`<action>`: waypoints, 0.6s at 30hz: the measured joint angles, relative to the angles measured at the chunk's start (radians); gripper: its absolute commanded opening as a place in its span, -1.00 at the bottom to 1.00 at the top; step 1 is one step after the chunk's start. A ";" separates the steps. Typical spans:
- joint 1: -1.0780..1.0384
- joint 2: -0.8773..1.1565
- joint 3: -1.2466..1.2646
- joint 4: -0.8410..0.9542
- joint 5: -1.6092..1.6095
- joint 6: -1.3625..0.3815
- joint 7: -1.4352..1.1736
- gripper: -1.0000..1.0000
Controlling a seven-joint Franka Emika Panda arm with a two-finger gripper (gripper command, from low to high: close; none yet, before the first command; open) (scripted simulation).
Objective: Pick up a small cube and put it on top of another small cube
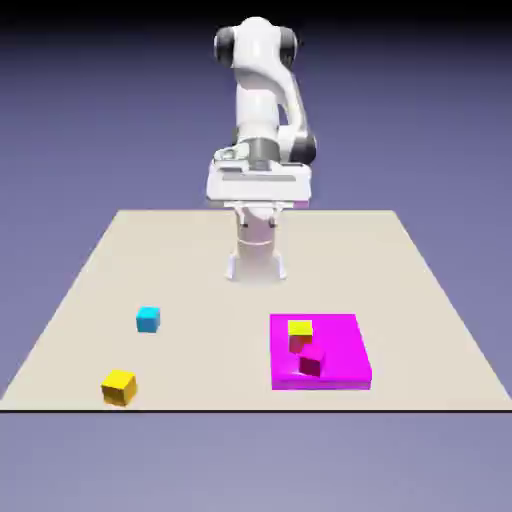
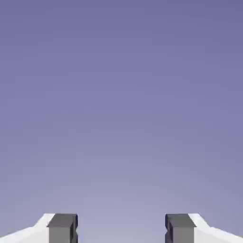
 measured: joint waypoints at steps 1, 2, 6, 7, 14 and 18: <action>-0.019 0.036 0.005 0.019 0.037 0.004 -0.041 0.00; -0.039 0.072 0.009 0.038 0.075 0.007 -0.081 0.00; -0.117 0.217 0.027 0.114 0.224 0.022 -0.244 0.00; -0.136 0.254 0.032 0.133 0.261 0.025 -0.285 0.00; -0.278 0.507 0.064 0.266 0.522 0.051 -0.569 0.00; -0.352 0.652 0.082 0.341 0.671 0.065 -0.732 0.00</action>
